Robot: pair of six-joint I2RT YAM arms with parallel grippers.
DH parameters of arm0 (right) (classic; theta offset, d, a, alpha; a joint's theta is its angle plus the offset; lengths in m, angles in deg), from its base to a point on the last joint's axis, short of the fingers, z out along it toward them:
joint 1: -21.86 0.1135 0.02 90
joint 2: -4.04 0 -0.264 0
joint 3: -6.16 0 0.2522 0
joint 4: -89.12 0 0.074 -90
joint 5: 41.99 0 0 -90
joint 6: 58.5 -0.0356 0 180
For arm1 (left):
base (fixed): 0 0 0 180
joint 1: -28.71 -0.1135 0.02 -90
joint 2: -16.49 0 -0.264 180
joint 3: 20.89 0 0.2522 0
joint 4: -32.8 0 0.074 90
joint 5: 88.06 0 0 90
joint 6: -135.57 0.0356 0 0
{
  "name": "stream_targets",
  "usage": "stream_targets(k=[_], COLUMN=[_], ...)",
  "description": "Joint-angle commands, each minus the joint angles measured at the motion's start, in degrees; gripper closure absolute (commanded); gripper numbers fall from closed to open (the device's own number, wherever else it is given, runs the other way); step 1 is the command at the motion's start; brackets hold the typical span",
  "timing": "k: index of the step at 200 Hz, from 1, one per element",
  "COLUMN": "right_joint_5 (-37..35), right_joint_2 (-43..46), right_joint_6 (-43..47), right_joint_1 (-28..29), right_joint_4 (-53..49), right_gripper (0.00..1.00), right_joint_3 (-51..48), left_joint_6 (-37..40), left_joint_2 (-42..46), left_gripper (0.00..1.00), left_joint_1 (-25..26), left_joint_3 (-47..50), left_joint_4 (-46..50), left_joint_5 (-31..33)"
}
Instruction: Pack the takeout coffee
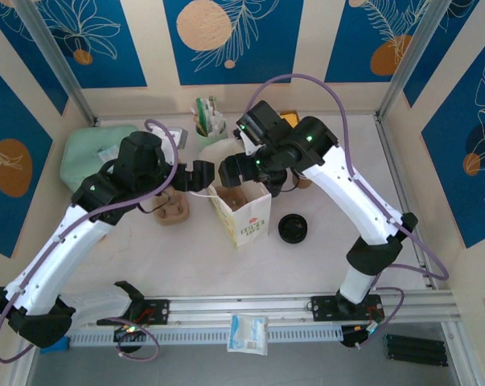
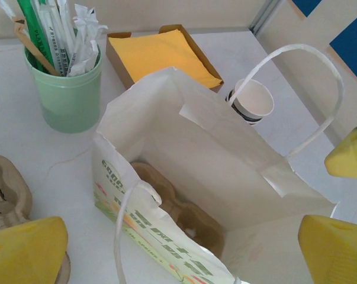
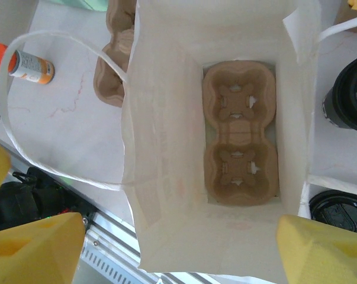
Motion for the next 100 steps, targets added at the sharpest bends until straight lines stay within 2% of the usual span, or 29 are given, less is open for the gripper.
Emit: stream_targets(k=[1,69,100], right_joint_5=[1.1,3.1,9.8], right_joint_2=[3.7,12.4,17.0], right_joint_6=[0.5,0.2,-1.4], right_joint_1=[-1.8,-13.1,-21.7], right_joint_4=[0.7,3.8,6.6], right_gripper=[0.16,0.16,0.17], right_joint_3=[0.7,-5.1,-12.3], left_joint_6=[1.4,2.7,3.1], left_joint_2=[-0.5,-3.3,-4.9], left_gripper=[0.01,0.01,0.01], left_joint_1=[0.6,0.6,0.6], left_joint_3=[-2.9,-8.0,-9.9], left_joint_4=[1.8,2.9,3.7], left_joint_5=[0.1,-1.6,-2.2])
